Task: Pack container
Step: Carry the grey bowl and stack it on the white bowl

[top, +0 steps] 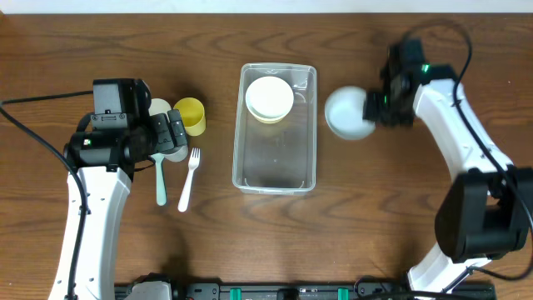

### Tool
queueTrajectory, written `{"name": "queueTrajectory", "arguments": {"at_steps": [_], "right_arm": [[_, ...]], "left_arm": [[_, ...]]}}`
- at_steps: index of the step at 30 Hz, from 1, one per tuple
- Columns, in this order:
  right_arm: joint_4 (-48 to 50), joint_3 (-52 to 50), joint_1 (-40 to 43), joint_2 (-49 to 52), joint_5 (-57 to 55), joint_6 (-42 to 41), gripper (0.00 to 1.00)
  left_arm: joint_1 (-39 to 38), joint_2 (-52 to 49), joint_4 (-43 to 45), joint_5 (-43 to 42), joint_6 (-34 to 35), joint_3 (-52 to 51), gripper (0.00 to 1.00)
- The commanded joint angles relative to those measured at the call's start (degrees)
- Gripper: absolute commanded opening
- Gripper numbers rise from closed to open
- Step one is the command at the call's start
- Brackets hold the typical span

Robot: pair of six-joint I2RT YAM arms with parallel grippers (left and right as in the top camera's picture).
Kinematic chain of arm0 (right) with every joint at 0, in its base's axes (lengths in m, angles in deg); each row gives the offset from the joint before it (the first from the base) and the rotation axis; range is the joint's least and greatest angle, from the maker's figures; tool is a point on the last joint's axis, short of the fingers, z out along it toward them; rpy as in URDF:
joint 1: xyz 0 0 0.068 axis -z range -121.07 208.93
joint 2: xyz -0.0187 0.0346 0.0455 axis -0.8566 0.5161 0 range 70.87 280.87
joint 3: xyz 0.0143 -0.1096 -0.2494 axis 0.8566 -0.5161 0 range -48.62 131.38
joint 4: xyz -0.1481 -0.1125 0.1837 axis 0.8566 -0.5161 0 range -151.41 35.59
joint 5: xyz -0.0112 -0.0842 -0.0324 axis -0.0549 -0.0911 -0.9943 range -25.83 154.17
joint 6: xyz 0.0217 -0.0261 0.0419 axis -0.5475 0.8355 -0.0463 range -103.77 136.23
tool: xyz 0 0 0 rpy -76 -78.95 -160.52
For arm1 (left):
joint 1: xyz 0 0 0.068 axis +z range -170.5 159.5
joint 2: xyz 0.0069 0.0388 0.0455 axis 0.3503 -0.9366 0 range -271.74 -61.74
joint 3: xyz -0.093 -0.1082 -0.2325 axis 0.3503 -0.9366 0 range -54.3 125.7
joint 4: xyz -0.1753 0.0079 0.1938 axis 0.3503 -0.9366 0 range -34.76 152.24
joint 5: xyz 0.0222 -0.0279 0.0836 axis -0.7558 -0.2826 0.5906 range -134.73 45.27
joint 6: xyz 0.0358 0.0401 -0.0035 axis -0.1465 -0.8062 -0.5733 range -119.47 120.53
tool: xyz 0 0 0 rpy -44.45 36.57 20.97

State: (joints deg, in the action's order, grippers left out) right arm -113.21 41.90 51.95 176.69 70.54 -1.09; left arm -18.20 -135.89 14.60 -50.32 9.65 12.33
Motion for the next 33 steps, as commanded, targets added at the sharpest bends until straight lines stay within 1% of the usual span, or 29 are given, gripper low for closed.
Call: {"name": "queueTrajectory", "arguments": {"at_steps": [1, 4, 7, 10, 13, 18, 22, 26, 32, 33], "right_arm": [[-3.8, 12.2, -5.2, -4.7, 1.9, 0.3, 0.01], [-3.2, 17.1, -9.9, -4.5, 1.5, 0.2, 0.01], [0.5, 17.3, -13.8, -3.5, 1.1, -0.7, 0.01], [3.3, 17.3, -15.5, -0.2, 1.0, -1.8, 0.01], [6.6, 17.3, -15.8, 5.2, 1.0, -3.8, 0.01], [12.9, 17.5, -15.8, 14.5, 2.8, -4.1, 0.01], [14.5, 17.5, -15.8, 19.8, 6.0, -4.3, 0.01], [14.6, 17.5, -15.8, 22.6, 6.1, -4.3, 0.01], [14.3, 17.5, -16.2, 23.7, 8.2, -4.2, 0.01], [14.4, 17.5, -16.3, 23.7, 8.4, -4.0, 0.04]], "left_arm": [[0.3, -0.1, -0.1, 0.7, -0.5, 0.7, 0.98], [0.3, -0.1, -0.1, 0.7, -0.5, 0.7, 0.98], [0.3, -0.1, -0.1, 0.7, -0.5, 0.7, 0.98], [0.3, -0.1, -0.1, 0.7, -0.5, 0.7, 0.98], [0.3, -0.1, -0.1, 0.7, -0.5, 0.7, 0.98], [0.3, -0.1, -0.1, 0.7, -0.5, 0.7, 0.98], [0.3, -0.1, -0.1, 0.7, -0.5, 0.7, 0.98], [0.3, -0.1, -0.1, 0.7, -0.5, 0.7, 0.98], [0.3, -0.1, -0.1, 0.7, -0.5, 0.7, 0.98], [0.3, -0.1, -0.1, 0.7, -0.5, 0.7, 0.98]]}}
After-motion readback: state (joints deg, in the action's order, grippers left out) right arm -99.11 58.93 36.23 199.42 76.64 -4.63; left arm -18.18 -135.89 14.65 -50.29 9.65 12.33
